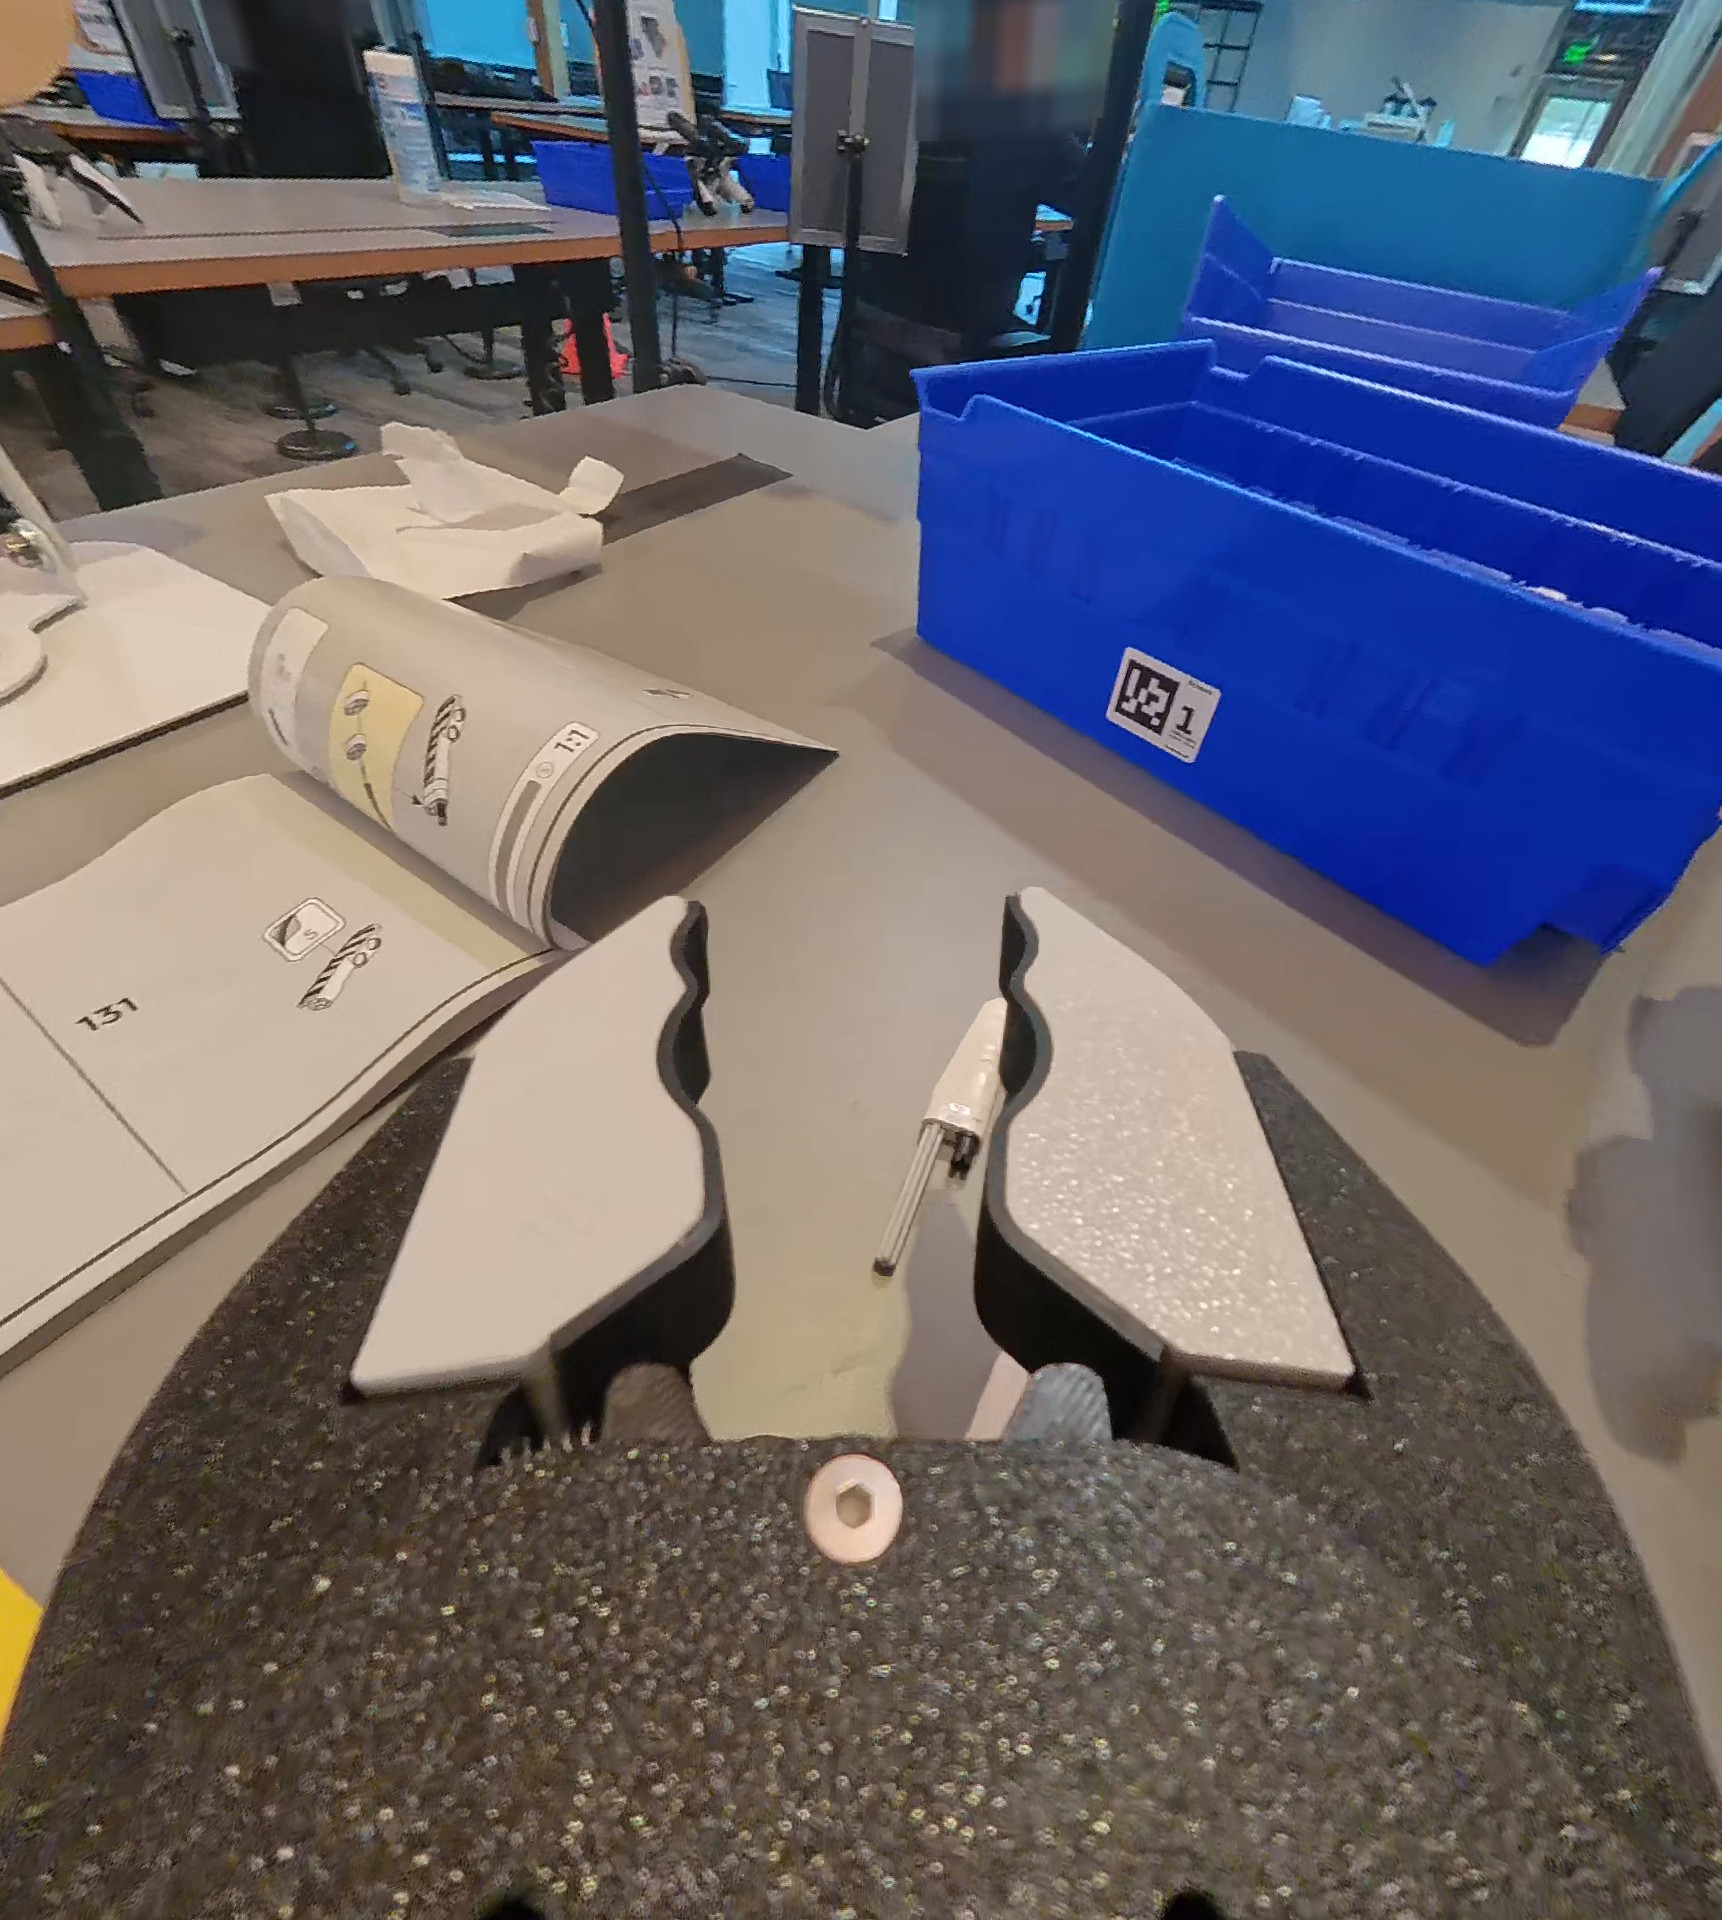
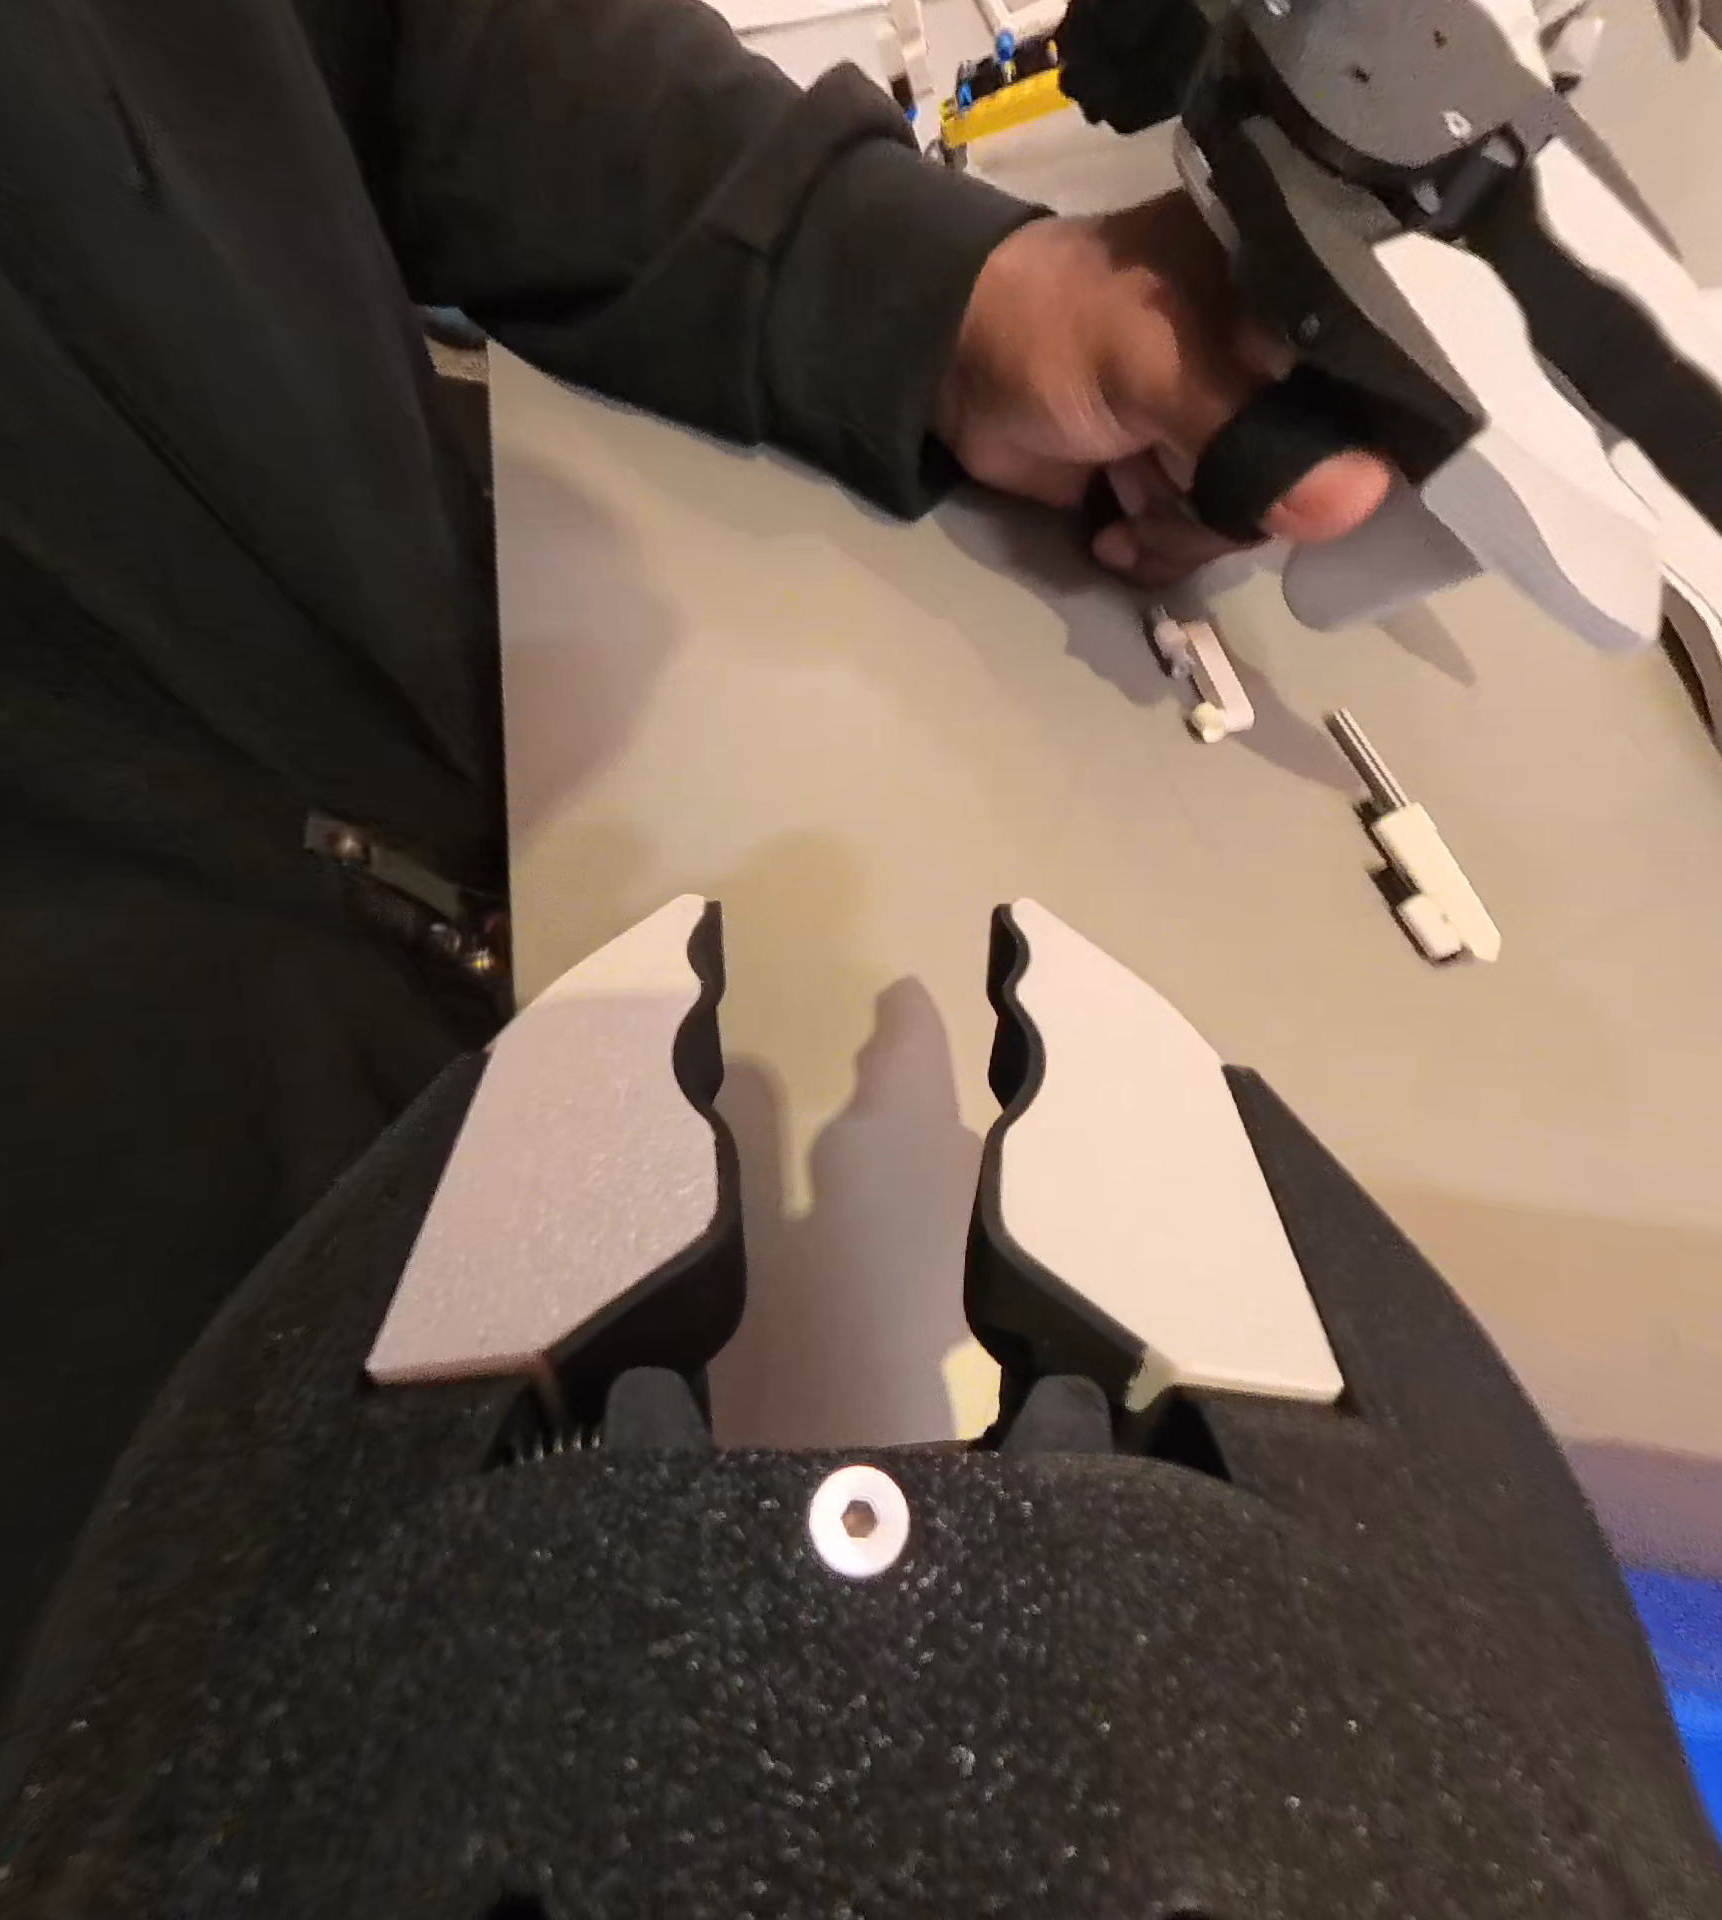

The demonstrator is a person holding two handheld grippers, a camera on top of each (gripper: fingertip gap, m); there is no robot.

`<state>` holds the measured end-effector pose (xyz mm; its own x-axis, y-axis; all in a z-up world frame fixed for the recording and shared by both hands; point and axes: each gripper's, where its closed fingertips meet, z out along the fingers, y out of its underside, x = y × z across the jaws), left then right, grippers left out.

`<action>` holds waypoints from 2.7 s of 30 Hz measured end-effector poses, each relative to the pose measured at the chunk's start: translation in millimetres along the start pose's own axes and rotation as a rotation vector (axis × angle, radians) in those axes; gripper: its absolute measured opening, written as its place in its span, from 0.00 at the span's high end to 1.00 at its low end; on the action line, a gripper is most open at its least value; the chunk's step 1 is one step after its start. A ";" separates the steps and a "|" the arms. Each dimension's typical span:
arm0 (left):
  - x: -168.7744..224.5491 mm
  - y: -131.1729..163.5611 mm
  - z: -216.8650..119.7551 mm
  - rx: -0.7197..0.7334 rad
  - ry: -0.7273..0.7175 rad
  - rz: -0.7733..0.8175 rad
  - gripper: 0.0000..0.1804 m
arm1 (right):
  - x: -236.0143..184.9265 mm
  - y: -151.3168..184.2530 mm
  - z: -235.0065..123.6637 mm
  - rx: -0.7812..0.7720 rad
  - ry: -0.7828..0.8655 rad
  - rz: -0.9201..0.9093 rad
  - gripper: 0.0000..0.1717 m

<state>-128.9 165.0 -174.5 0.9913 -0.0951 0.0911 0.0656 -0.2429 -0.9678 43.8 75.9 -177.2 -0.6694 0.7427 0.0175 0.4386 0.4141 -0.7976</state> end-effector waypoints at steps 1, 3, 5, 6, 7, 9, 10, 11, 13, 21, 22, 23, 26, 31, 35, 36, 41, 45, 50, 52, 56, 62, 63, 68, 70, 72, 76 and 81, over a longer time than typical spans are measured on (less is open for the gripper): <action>-1.8 0.0 -0.6 0.000 -0.011 0.000 0.70 | 0.0 -3.5 6.1 0.008 -0.005 -0.002 0.71; -6.8 2.4 -2.2 -0.018 -0.044 0.015 0.70 | 1.4 -10.1 16.7 0.020 -0.012 -0.002 0.71; -10.9 4.1 -4.5 -0.027 -0.088 0.039 0.70 | 4.8 -17.2 25.2 0.037 -0.010 0.001 0.71; -13.0 4.6 -5.8 -0.030 -0.115 0.052 0.70 | 7.3 -21.0 29.1 0.047 -0.007 0.007 0.71; -14.6 5.2 -7.2 -0.033 -0.137 0.065 0.69 | 10.5 -25.0 32.8 0.059 -0.001 0.015 0.71; -17.6 5.9 -10.5 -0.036 -0.176 0.085 0.69 | 17.9 -33.0 40.0 0.085 0.016 0.032 0.71; -19.1 6.1 -12.6 -0.037 -0.193 0.094 0.69 | 21.4 -36.6 43.6 0.098 0.023 0.040 0.71; -20.7 6.3 -14.9 -0.038 -0.211 0.105 0.69 | 24.7 -39.5 47.4 0.109 0.027 0.047 0.71; -24.1 7.1 -20.3 -0.044 -0.251 0.138 0.69 | 31.7 -41.8 55.5 0.116 0.037 0.058 0.71; -24.8 14.6 -37.1 -0.072 -0.294 0.206 0.69 | 39.6 -30.6 66.1 0.075 0.030 0.030 0.71; -25.0 15.6 -38.6 -0.077 -0.297 0.204 0.69 | 37.5 -28.7 65.1 0.070 0.021 0.020 0.72; -25.3 16.5 -40.4 -0.080 -0.301 0.203 0.69 | 35.8 -26.4 64.3 0.065 0.012 0.008 0.72; -26.3 18.4 -46.4 -0.088 -0.316 0.208 0.69 | 35.9 -18.1 62.6 0.039 0.004 -0.030 0.72; -32.6 22.3 -61.0 -0.109 -0.378 0.251 0.69 | 49.9 -2.2 56.4 -0.001 0.022 -0.051 0.72; -27.3 24.2 -69.4 -0.098 -0.377 0.257 0.70 | 69.6 6.3 48.3 0.005 0.067 -0.019 0.72; -24.3 24.5 -69.6 -0.093 -0.363 0.248 0.70 | 74.7 5.5 46.8 0.020 0.078 0.004 0.72; -2.3 19.8 -61.3 -0.061 -0.280 0.211 0.70 | 104.3 -17.5 43.0 0.159 0.159 0.143 0.71; 20.5 7.3 -42.2 -0.025 -0.244 0.277 0.70 | 147.7 -41.8 36.0 0.282 0.293 0.325 0.70; 11.7 -18.9 -11.1 0.032 -0.278 0.210 0.70 | 213.1 -56.7 30.6 0.426 0.413 0.628 0.66; -9.8 -25.9 0.4 0.033 -0.345 0.197 0.69 | 240.9 -52.0 31.7 0.423 0.486 0.701 0.64; -44.1 -20.1 19.9 -0.029 -0.415 0.160 0.69 | 281.8 -35.1 28.5 0.367 0.646 0.690 0.61; -73.7 -12.1 35.0 -0.086 -0.435 0.242 0.67 | 292.8 -4.5 32.0 0.352 0.634 0.684 0.61; -75.7 -7.2 38.7 -0.102 -0.412 0.255 0.67 | 293.2 -2.4 33.4 0.345 0.628 0.671 0.60; -80.7 -5.6 36.8 -0.098 -0.376 0.275 0.70 | 293.7 -4.9 34.7 0.332 0.630 0.594 0.59; -85.1 0.1 34.5 -0.133 -0.382 0.278 0.69 | 293.2 -5.7 35.5 0.313 0.643 0.554 0.59; -84.7 2.2 34.5 -0.140 -0.351 0.239 0.69 | 290.8 -7.9 37.5 0.310 0.633 0.539 0.59; -78.6 5.0 36.2 -0.147 -0.254 0.117 0.70 | 286.8 -12.3 37.9 0.320 0.610 0.530 0.58; -73.2 8.9 42.4 -0.181 -0.178 0.094 0.70 | 278.8 -13.8 44.0 0.303 0.542 0.510 0.57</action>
<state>-196.0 210.7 -199.7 0.9975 0.0423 -0.0557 -0.0335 -0.4109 -0.9110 -175.3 254.1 -187.8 -0.0123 0.9863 -0.1648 0.3774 -0.1480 -0.9141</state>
